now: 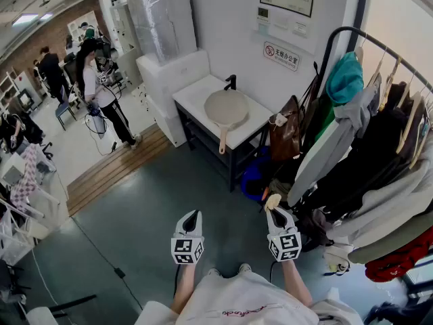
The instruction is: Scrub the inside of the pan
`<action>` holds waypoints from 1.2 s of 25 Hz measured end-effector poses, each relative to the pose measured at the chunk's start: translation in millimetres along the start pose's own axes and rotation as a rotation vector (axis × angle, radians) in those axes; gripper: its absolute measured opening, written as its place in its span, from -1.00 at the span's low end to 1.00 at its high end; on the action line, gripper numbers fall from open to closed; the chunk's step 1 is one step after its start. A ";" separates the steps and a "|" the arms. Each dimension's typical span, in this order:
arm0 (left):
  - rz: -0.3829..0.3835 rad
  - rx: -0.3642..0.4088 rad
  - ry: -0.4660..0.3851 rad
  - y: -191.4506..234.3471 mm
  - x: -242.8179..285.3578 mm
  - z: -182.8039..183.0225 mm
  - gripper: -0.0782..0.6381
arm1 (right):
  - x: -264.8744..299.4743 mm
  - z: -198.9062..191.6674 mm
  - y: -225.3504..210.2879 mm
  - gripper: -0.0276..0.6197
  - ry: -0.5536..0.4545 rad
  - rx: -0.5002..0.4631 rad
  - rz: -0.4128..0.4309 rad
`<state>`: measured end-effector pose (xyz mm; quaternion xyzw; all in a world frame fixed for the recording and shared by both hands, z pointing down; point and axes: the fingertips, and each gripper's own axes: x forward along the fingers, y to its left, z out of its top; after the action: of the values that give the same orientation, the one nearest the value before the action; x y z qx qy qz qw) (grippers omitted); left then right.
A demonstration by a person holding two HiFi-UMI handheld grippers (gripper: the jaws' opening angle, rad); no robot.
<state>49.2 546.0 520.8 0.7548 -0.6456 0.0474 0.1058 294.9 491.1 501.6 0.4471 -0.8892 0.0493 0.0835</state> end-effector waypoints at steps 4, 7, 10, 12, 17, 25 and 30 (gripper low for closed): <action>0.000 -0.005 0.003 -0.5 2.4 -4.6 -0.78 | -0.1 -4.2 -4.0 -0.84 0.001 0.009 -0.003; 0.004 -0.009 0.007 -1.8 5.3 -6.1 -0.78 | 0.7 -3.7 -5.7 -0.83 -0.009 0.026 0.006; 0.001 -0.009 0.010 -6.7 10.8 -6.2 -0.78 | 2.1 -4.5 -9.0 -0.83 -0.009 0.030 0.015; -0.003 -0.008 0.009 -10.5 15.5 -4.9 -0.78 | 3.6 -4.4 -12.5 -0.83 -0.008 0.029 0.018; -0.001 -0.002 0.001 -20.1 29.1 1.1 -0.78 | 7.5 -1.8 -23.4 -0.83 -0.023 0.024 0.034; 0.014 0.000 0.004 -39.8 59.0 1.0 -0.78 | 17.5 -1.3 -45.3 -0.83 -0.024 0.005 0.095; 0.024 -0.006 0.002 -53.6 73.2 0.3 -0.78 | 21.0 -4.1 -61.9 -0.83 -0.014 -0.003 0.123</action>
<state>113.8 483.0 530.4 0.7467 -0.6547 0.0474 0.1080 332.8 438.4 510.5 0.3918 -0.9157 0.0496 0.0747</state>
